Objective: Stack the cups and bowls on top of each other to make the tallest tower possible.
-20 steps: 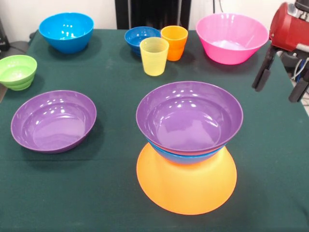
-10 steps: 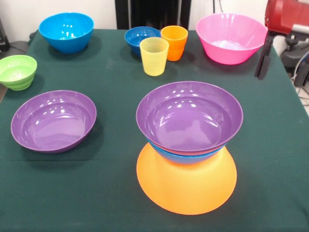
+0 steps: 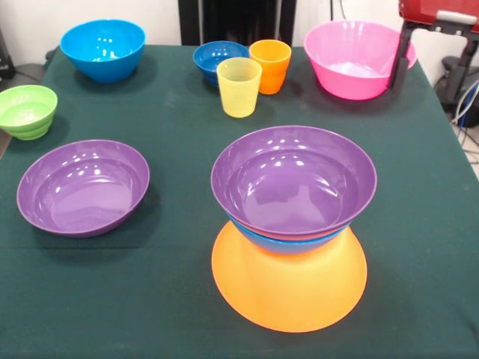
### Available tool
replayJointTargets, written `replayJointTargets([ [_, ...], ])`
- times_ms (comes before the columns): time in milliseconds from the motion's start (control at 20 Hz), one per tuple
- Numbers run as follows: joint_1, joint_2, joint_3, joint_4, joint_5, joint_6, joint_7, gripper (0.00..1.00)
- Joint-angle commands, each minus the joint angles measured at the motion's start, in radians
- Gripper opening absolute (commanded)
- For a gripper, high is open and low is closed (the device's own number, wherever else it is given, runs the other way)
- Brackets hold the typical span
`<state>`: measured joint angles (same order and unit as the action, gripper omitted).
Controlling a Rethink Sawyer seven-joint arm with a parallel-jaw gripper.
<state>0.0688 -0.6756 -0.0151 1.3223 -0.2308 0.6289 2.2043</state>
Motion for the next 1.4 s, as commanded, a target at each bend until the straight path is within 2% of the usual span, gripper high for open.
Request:
replayJointTargets([
  [50,-0.003,0.021,0.072,0.180,-0.013,-0.035,0.014,1.00],
  [550,-0.033,0.005,0.074,0.285,-0.051,-0.109,-0.020,1.00],
  [800,-0.066,-0.017,0.101,0.347,-0.042,-0.111,-0.054,1.00],
  [1200,-0.072,-0.002,0.101,0.370,-0.065,-0.155,-0.040,1.00],
  [1400,-0.084,-0.010,0.111,0.380,-0.064,-0.143,-0.057,1.00],
])
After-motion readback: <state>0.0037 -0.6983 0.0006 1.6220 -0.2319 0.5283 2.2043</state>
